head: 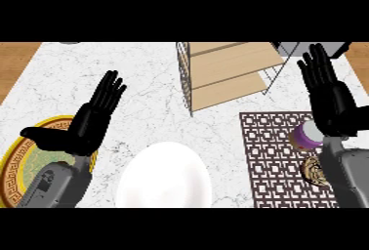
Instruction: Pick the can from the placemat and place it in the tiered shelf
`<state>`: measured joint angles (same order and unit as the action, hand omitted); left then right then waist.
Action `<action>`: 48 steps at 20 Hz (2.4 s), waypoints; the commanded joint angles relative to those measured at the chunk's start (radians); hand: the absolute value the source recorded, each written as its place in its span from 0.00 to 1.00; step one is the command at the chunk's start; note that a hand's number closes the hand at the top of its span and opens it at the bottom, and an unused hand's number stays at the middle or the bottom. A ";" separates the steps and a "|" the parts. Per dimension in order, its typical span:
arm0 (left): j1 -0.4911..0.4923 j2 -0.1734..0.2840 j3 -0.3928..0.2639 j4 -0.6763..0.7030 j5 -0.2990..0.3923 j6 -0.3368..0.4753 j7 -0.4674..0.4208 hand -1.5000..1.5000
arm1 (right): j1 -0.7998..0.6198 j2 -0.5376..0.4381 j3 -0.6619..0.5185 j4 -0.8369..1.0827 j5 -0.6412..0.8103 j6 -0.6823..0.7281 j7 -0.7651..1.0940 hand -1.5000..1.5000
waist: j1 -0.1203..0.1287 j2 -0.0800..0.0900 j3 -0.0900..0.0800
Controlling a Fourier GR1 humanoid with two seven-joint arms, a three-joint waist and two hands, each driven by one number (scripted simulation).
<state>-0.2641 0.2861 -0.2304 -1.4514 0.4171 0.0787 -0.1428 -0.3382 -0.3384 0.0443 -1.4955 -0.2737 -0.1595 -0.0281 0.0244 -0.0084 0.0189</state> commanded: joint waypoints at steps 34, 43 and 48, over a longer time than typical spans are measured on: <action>0.208 0.071 0.035 0.094 -0.067 0.109 0.370 0.50 | 0.512 -0.434 -0.107 -0.632 0.445 -0.194 1.061 0.00 | 0.015 0.016 -0.021; 0.211 0.056 0.068 0.148 -0.069 0.066 0.329 0.50 | 0.233 -0.383 0.048 -0.387 0.584 -0.088 1.277 0.00 | 0.001 0.013 -0.020; 0.214 0.077 0.092 0.153 -0.065 0.041 0.338 0.50 | 0.100 -0.335 0.105 -0.267 0.576 -0.010 1.323 0.00 | 0.000 0.013 -0.020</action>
<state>-0.0760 0.3561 -0.1533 -1.3269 0.3471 0.1514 0.2168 -0.1470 -0.7173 0.0912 -1.8350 0.2753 -0.2166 1.1316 0.0267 0.0023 0.0008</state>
